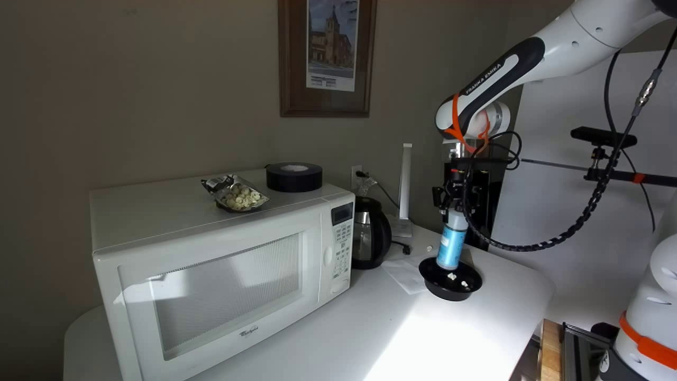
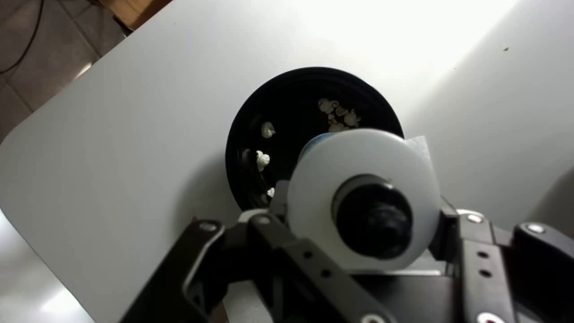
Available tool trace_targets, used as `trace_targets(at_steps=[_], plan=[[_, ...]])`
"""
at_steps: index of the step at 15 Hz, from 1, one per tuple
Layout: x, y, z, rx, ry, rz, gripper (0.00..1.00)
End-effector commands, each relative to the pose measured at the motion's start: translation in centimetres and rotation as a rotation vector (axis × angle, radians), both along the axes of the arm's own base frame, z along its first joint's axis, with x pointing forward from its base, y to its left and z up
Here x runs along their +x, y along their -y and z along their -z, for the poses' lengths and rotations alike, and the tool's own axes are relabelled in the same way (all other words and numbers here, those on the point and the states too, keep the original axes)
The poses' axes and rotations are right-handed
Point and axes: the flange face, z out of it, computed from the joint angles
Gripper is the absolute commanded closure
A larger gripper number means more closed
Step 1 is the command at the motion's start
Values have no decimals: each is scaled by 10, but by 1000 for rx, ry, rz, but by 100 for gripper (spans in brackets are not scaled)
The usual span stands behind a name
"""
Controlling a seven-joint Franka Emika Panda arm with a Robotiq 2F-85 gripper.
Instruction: Take the blue bottle out of the black bowl
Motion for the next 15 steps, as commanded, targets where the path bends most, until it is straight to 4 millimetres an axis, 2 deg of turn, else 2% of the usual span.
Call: trace_targets(at_steps=[1,2,6,10,11,13,15], plan=[[-15,-30,-32,47,26,-158,58],[-13,-44,-35,59,13,-214,58],[-2,-111,-25,81,-81,-407,58],[8,-169,2,80,-183,-575,58],[11,-155,-9,71,-133,-503,33],[12,-171,0,72,-164,-546,33],[12,-172,2,73,-169,-554,33]])
